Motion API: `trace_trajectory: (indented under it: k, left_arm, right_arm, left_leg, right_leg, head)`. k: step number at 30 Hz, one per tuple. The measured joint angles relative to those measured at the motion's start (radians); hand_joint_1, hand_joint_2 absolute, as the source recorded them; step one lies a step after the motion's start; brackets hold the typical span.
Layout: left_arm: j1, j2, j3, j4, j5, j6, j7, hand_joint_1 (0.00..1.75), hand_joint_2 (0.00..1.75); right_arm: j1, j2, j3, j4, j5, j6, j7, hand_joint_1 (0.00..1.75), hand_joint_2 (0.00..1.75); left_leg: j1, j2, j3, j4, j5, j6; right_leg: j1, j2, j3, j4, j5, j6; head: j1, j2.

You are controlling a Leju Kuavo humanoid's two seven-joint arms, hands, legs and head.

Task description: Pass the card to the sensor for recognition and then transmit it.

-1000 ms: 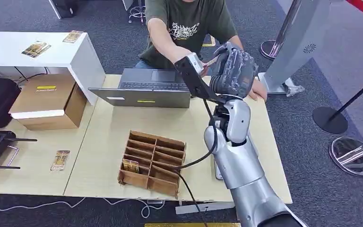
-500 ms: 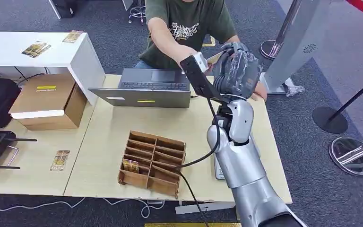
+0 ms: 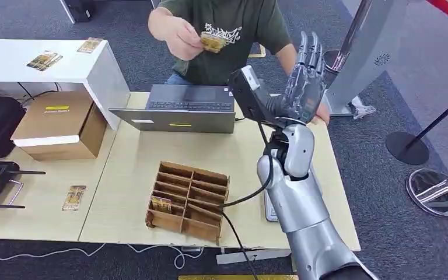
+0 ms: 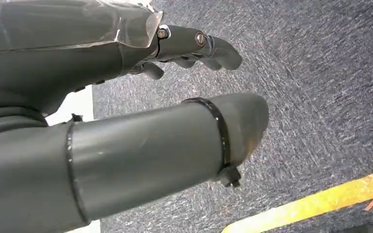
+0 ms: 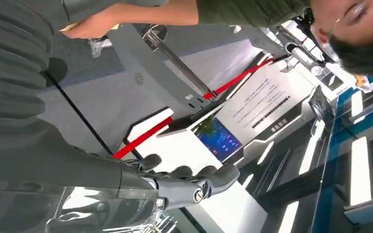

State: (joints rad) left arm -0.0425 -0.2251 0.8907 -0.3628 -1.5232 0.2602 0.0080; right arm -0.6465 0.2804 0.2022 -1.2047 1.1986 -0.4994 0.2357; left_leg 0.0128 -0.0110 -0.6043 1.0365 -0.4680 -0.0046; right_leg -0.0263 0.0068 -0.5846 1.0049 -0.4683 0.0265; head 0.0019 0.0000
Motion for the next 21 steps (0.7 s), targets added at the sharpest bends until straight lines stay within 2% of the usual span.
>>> trace_trajectory:
  k: [7, 21]
  left_arm:
    - [-0.001, 0.003, 0.000, 0.001, -0.009, -0.002, 0.002, 0.00, 0.00]
    - [0.003, 0.004, 0.043, 0.001, -0.009, 0.000, 0.002, 0.00, 0.00]
  right_arm:
    - [0.058, -0.010, -0.003, -0.071, 0.032, -0.010, -0.018, 0.00, 1.75]
    - [0.324, -0.051, -0.065, -0.434, 0.098, -0.119, -0.088, 0.00, 1.75]
  left_leg:
    - [0.000, 0.000, 0.000, 0.000, 0.000, 0.000]
    - [0.000, 0.000, 0.000, 0.000, 0.000, 0.000]
  right_leg:
    - [0.000, 0.000, 0.000, 0.000, 0.000, 0.000]
    - [0.000, 0.000, 0.000, 0.000, 0.000, 0.000]
  head:
    - [0.000, 0.000]
    - [0.000, 0.000]
